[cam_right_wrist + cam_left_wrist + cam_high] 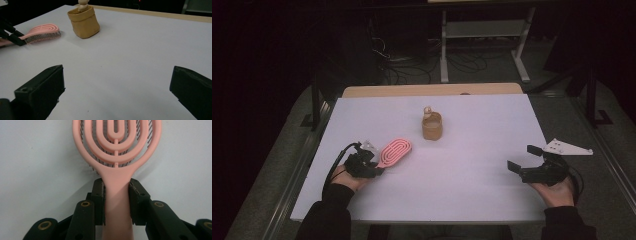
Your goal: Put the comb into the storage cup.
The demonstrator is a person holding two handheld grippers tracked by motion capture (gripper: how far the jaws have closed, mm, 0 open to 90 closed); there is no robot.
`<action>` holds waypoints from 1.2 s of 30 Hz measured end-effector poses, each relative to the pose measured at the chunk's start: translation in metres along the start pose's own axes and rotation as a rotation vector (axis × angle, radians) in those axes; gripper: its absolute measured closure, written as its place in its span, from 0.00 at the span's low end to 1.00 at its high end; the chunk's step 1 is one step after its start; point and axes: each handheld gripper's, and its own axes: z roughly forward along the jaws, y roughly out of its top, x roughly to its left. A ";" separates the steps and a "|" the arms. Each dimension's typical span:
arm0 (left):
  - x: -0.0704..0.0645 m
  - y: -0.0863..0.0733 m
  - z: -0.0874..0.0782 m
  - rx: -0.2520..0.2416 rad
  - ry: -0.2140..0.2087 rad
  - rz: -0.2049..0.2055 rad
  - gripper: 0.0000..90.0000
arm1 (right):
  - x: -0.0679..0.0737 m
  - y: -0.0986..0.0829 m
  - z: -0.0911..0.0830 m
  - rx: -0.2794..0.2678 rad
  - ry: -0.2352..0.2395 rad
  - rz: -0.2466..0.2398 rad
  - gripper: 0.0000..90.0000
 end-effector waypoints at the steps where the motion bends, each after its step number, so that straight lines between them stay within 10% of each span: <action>1: 0.000 0.000 0.000 0.002 0.003 0.008 0.78 | 0.000 0.000 0.000 0.000 0.000 0.000 0.00; 36: -0.002 0.015 -0.033 -0.067 0.020 0.097 0.78 | 0.000 0.000 0.000 -0.001 0.000 0.003 0.00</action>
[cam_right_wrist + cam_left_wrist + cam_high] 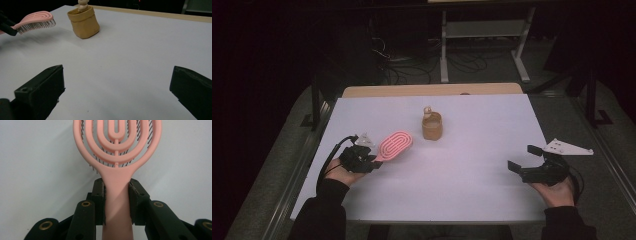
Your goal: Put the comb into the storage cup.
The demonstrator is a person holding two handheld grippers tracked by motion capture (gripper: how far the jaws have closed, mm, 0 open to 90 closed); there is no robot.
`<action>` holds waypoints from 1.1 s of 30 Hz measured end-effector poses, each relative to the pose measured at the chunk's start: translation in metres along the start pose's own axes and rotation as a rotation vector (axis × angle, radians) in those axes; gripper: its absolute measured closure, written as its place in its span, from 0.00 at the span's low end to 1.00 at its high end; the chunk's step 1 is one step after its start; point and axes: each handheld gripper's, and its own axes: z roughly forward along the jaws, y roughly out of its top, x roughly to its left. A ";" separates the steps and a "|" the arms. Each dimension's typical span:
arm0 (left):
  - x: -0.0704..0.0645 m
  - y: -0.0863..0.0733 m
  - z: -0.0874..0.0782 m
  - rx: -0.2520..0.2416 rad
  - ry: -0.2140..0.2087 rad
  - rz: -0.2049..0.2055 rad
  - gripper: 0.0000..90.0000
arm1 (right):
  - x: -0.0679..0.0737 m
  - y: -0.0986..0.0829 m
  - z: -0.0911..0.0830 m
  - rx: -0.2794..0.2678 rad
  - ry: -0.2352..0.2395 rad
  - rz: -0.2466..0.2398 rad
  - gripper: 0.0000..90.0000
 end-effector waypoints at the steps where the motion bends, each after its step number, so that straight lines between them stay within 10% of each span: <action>1: 0.000 0.001 -0.002 -0.003 0.000 0.005 0.78 | 0.000 0.000 0.000 0.001 0.000 0.000 0.00; 33: -0.008 0.042 -0.037 -0.100 0.000 0.103 0.78 | 0.002 0.001 0.000 -0.011 0.011 0.006 0.00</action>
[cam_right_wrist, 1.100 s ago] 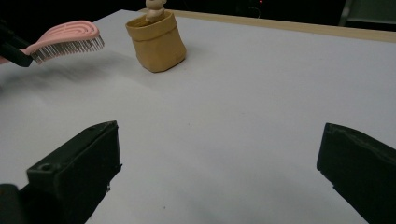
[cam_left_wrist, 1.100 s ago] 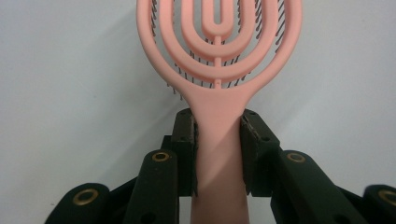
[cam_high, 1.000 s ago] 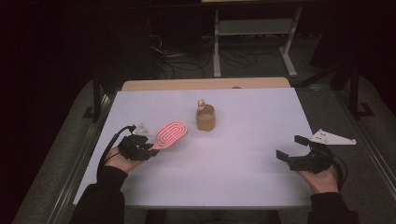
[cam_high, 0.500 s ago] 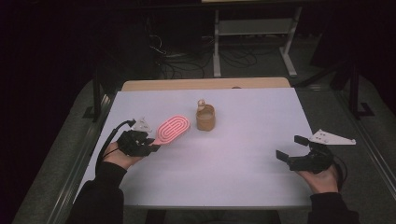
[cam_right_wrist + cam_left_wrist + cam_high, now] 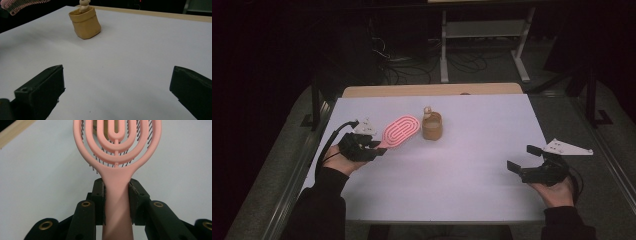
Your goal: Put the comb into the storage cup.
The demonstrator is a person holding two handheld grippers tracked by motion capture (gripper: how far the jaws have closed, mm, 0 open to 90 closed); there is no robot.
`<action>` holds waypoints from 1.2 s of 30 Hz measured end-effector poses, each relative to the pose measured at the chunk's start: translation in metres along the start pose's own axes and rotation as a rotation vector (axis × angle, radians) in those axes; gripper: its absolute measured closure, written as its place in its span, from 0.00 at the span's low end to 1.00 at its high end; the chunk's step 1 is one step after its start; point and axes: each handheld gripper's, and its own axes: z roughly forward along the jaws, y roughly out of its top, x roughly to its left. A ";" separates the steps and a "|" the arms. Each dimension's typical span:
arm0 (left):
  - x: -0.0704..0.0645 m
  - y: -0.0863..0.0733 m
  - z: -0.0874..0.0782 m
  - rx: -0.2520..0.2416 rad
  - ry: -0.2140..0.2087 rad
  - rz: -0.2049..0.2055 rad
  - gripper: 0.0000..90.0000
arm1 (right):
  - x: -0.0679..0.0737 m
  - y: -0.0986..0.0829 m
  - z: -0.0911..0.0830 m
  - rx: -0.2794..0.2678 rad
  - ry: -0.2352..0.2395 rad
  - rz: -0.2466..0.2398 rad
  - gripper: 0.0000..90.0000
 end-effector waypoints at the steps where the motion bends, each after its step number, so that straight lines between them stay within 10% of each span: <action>1: 0.000 0.001 0.000 -0.005 -0.001 0.004 0.78 | 0.000 0.000 0.000 -0.001 0.001 0.000 0.00; 10: -0.004 0.012 0.000 -0.025 -0.004 0.034 0.78 | 0.000 0.006 -0.001 -0.036 0.038 0.035 0.00; 36: -0.013 0.035 -0.009 -0.105 0.023 0.110 0.78 | 0.016 0.058 0.014 0.028 0.069 -0.089 0.00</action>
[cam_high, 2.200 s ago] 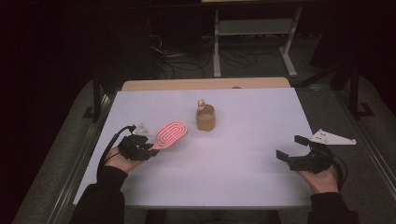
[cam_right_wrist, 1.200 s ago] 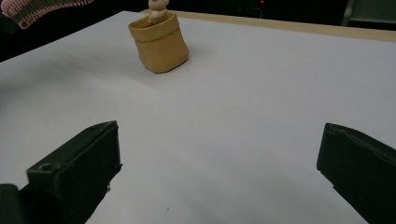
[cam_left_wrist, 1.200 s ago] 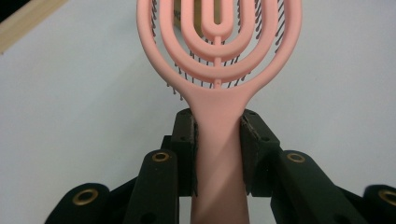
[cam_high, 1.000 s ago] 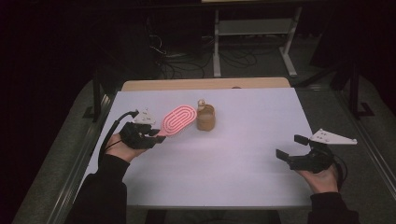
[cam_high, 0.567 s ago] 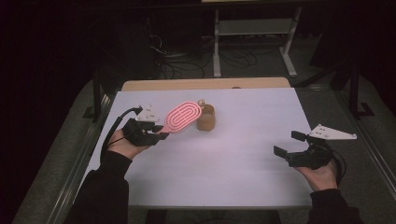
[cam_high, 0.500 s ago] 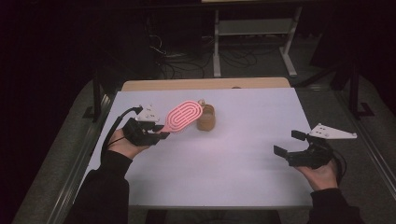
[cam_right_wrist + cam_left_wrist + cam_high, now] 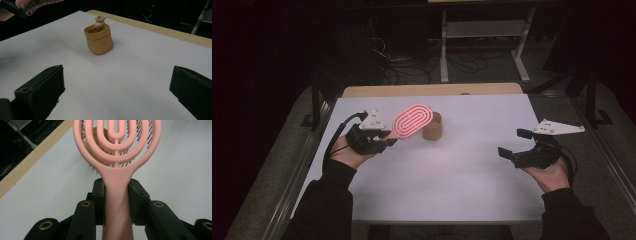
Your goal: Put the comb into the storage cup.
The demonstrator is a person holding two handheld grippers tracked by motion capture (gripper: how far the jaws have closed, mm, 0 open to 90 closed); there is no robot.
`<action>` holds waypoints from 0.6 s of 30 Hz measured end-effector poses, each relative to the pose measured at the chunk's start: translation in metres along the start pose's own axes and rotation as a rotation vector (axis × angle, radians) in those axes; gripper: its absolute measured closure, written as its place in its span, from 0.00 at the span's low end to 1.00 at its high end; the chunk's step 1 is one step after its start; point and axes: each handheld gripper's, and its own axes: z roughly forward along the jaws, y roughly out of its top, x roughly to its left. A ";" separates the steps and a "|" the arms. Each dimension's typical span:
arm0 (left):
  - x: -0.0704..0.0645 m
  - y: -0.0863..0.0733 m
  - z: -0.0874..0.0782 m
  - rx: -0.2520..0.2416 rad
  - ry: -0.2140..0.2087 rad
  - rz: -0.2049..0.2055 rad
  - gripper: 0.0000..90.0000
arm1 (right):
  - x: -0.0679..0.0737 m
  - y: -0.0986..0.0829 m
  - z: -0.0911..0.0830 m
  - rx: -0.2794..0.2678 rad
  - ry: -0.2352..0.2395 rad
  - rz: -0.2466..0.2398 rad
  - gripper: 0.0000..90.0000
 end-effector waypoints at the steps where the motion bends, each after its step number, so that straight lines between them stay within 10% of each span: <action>1: 0.000 0.000 0.000 -0.003 -0.001 0.000 0.78 | 0.000 0.003 0.001 0.002 0.006 -0.001 0.00; 18: -0.006 0.005 0.015 -0.043 -0.009 0.022 0.78 | 0.011 0.043 0.023 0.032 0.079 -0.021 0.00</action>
